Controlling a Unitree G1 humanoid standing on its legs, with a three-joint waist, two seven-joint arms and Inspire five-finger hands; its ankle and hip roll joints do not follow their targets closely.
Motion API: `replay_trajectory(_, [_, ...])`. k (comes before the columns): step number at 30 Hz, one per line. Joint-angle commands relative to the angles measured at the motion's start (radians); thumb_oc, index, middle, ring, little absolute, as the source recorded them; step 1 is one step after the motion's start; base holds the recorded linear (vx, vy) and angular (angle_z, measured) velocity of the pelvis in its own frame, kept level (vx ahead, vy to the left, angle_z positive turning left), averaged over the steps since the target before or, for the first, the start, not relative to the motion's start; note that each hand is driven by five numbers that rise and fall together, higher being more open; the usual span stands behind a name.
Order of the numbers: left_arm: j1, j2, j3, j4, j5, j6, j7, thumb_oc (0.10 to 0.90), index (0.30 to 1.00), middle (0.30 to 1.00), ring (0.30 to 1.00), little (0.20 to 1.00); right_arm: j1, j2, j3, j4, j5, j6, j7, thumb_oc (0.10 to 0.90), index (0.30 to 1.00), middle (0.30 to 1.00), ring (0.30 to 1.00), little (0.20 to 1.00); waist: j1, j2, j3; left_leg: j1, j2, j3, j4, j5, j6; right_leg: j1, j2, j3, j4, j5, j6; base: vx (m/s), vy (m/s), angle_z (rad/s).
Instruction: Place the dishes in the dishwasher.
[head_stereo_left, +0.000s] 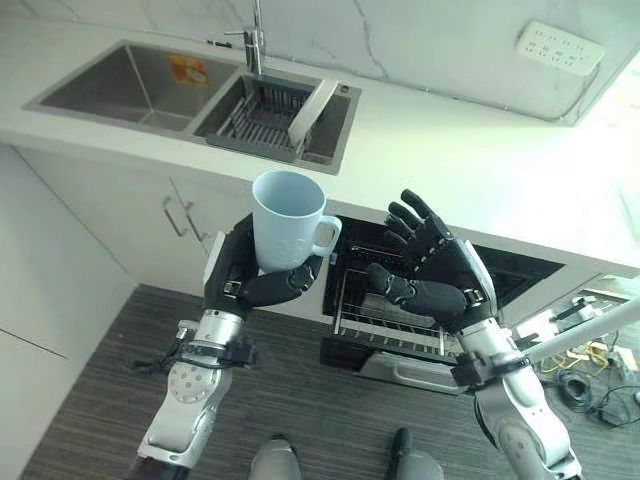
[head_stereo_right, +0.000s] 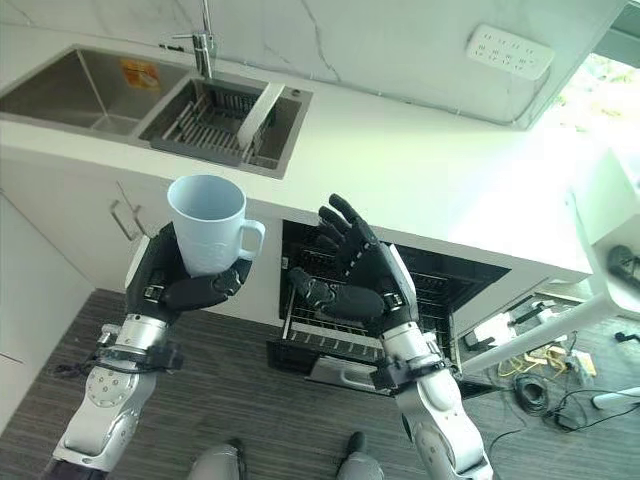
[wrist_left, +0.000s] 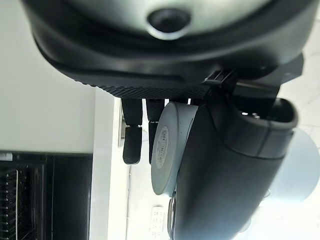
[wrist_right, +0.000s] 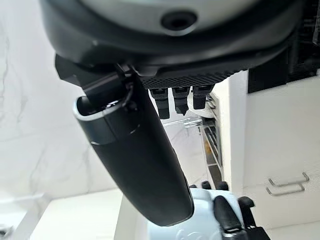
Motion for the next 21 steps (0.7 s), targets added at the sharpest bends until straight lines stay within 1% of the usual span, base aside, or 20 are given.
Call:
replay_trajectory(1, [-0.115,-0.029,-0.013,-0.171,0.039,-0.124,0.003,0.400,0.300,0.300,0.300,0.300,-0.070,-0.035,-0.115,-0.099,0.032,-0.122,-0.023,0.800,0.900,0.900,0.900,0.900,-0.036,0.070,-0.021,0.119,0.049,0.059,-0.130,-0.037,-0.007,0.017,0.040,0.005,0.077,-0.167,-0.004,0.02,-0.208,-0.14])
replay_trajectory(2, [-0.116,-0.035,-0.029,-0.172,0.061,-0.134,0.029,0.400,0.300,0.300,0.300,0.300,-0.083,-0.041,-0.119,-0.096,0.023,-0.131,-0.047,0.800,0.900,0.900,0.900,0.900,-0.051,0.083,-0.025,0.114,0.090,0.079,-0.130,-0.020,-0.020,0.019,0.060,0.010,0.077,-0.180,-0.023,-0.02,-0.188,-0.26])
replay_trajectory(3, [-0.130,-0.040,-0.040,-0.157,0.060,-0.139,0.058,0.400,0.300,0.300,0.300,0.300,-0.088,-0.039,-0.115,-0.099,-0.016,-0.133,-0.072,0.800,0.900,0.900,0.900,0.900,-0.066,0.097,-0.031,0.108,0.104,0.078,-0.130,-0.014,-0.031,0.017,0.067,0.010,0.077,-0.185,-0.029,-0.03,-0.161,-0.34])
replay_trajectory(5, [-0.131,-0.044,-0.044,-0.161,0.067,-0.145,0.067,0.400,0.300,0.300,0.300,0.300,-0.089,-0.038,-0.117,-0.107,-0.010,-0.137,-0.094,0.800,0.900,0.900,0.900,0.900,-0.078,0.105,-0.038,0.109,0.108,0.080,-0.130,-0.016,-0.032,0.011,0.070,0.016,0.077,-0.188,-0.033,-0.01,-0.032,-0.39])
replay_trajectory(6, [-0.129,-0.045,-0.054,-0.159,0.072,-0.156,0.078,0.400,0.300,0.300,0.300,0.300,-0.092,-0.036,-0.112,-0.106,-0.034,-0.140,-0.100,0.800,0.900,0.900,0.900,0.900,-0.085,0.113,-0.043,0.112,0.109,0.080,-0.130,-0.017,-0.035,0.010,0.075,0.022,0.077,-0.191,-0.037,0.02,0.007,-0.27])
replay_trajectory(9, [-0.134,-0.050,-0.071,-0.157,0.078,-0.158,0.097,0.400,0.300,0.300,0.300,0.300,-0.103,-0.042,-0.100,-0.110,-0.091,-0.138,-0.141,0.800,0.900,0.900,0.900,0.900,-0.092,0.125,-0.048,0.116,0.115,0.083,-0.130,-0.014,-0.042,0.010,0.077,0.028,0.077,-0.193,-0.041,0.02,0.033,-0.14])
replay_trajectory(13, [-0.135,-0.052,-0.080,-0.155,0.083,-0.164,0.110,0.400,0.300,0.300,0.300,0.300,-0.115,-0.047,-0.093,-0.118,-0.115,-0.127,-0.159,0.800,0.900,0.900,0.900,0.900,-0.098,0.134,-0.054,0.127,0.116,0.082,-0.130,-0.021,-0.046,0.011,0.079,0.037,0.077,-0.197,-0.043,0.02,0.034,-0.03])
replay_trajectory(18, [-0.128,-0.054,-0.076,-0.158,0.078,-0.167,0.109,0.400,0.300,0.300,0.300,0.300,-0.118,-0.050,-0.094,-0.125,-0.131,-0.128,-0.175,0.800,0.900,0.900,0.900,0.900,-0.097,0.137,-0.060,0.139,0.117,0.087,-0.130,-0.029,-0.049,0.013,0.075,0.037,0.077,-0.198,-0.041,0.02,0.028,0.05])
replay_trajectory(19, [-0.072,-0.023,0.077,-0.160,0.121,-0.160,0.100,0.400,0.300,0.300,0.300,0.300,-0.013,-0.028,-0.125,-0.047,0.019,-0.157,-0.064,0.800,0.900,0.900,0.900,0.900,0.005,0.068,-0.026,0.153,-0.125,-0.016,-0.130,-0.102,0.058,0.037,0.007,-0.014,0.077,-0.125,0.036,0.03,-0.002,-0.02])
replay_trajectory(21, [-0.058,-0.024,0.080,-0.164,0.123,-0.149,0.098,0.400,0.300,0.300,0.300,0.300,-0.009,-0.029,-0.118,-0.057,0.014,-0.143,-0.056,0.800,0.900,0.900,0.900,0.900,0.005,0.074,-0.031,0.159,-0.112,0.002,-0.130,-0.105,0.055,0.048,0.008,-0.024,0.077,-0.142,0.033,0.03,-0.047,-0.07])
